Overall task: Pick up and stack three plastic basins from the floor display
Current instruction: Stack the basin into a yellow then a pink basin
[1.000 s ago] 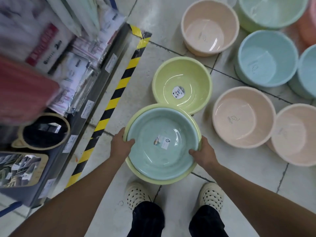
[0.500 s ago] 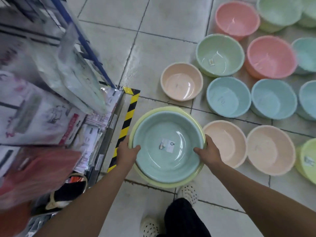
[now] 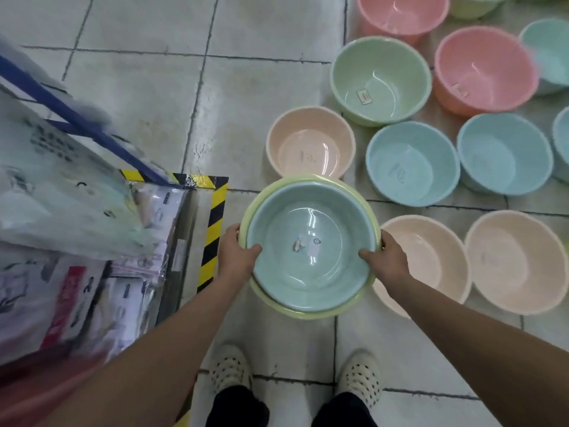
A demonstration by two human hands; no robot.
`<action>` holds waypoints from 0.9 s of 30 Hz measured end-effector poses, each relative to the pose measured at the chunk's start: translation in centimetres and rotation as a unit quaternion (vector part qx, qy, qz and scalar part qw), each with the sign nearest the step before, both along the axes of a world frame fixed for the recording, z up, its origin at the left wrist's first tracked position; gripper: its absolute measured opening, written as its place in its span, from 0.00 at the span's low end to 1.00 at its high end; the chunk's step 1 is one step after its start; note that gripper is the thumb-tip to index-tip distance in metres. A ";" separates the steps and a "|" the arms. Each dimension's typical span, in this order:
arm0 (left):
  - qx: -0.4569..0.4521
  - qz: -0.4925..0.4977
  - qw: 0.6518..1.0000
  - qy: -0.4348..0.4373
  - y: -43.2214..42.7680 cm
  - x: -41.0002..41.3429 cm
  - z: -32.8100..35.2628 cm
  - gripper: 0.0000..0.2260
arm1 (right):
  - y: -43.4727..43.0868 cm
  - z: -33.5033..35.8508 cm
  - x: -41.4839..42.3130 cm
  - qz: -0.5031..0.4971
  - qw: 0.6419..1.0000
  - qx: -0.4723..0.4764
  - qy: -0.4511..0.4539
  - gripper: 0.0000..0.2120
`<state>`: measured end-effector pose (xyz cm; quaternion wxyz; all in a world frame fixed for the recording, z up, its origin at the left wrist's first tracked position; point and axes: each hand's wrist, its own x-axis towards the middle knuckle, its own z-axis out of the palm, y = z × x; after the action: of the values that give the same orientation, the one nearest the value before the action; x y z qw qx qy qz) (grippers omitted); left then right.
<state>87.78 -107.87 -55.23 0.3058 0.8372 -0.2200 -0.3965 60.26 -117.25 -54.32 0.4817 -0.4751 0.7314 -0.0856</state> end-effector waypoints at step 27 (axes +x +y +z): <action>0.056 -0.057 0.996 0.033 -4.8 1.7 -19.4 0.25 | 1.1 -20.0 0.8 -0.171 0.982 0.048 -0.068 0.23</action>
<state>89.45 -112.63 -74.63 0.2427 0.8254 -0.2348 -0.4524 61.03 -116.11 -74.27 0.5311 -0.3122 0.7705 -0.1634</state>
